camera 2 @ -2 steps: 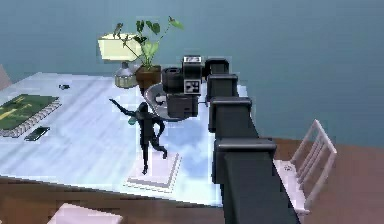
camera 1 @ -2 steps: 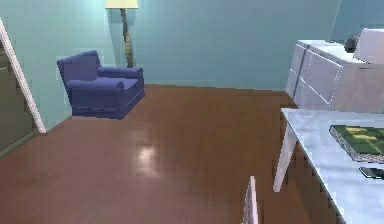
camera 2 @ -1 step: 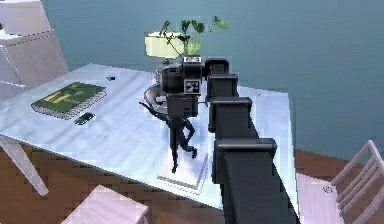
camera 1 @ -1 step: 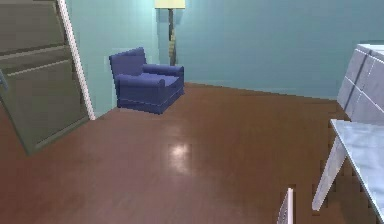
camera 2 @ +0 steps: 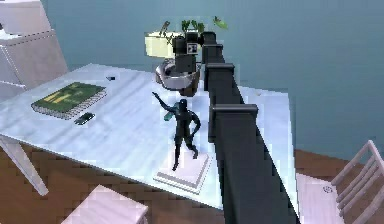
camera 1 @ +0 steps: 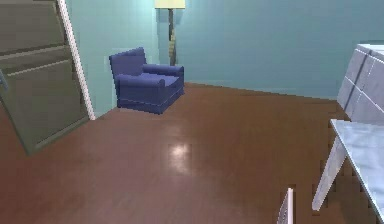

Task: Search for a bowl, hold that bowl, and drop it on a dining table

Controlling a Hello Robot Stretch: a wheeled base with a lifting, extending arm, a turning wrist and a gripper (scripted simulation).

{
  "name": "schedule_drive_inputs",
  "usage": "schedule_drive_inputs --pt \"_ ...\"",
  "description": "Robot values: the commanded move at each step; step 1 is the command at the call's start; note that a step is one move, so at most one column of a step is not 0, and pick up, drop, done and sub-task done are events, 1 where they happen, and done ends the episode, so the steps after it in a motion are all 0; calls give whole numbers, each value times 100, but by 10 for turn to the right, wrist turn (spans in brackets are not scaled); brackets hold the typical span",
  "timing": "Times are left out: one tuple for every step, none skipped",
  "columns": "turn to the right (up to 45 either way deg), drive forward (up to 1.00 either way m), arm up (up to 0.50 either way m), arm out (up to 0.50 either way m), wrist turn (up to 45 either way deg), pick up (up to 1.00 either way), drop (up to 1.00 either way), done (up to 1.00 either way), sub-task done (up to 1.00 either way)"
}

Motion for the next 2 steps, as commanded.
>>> schedule_drive_inputs --pt "0 0 0 0 -450 0 0 0 0" --pt "0 0 0 0 -390 0 0 0 0"
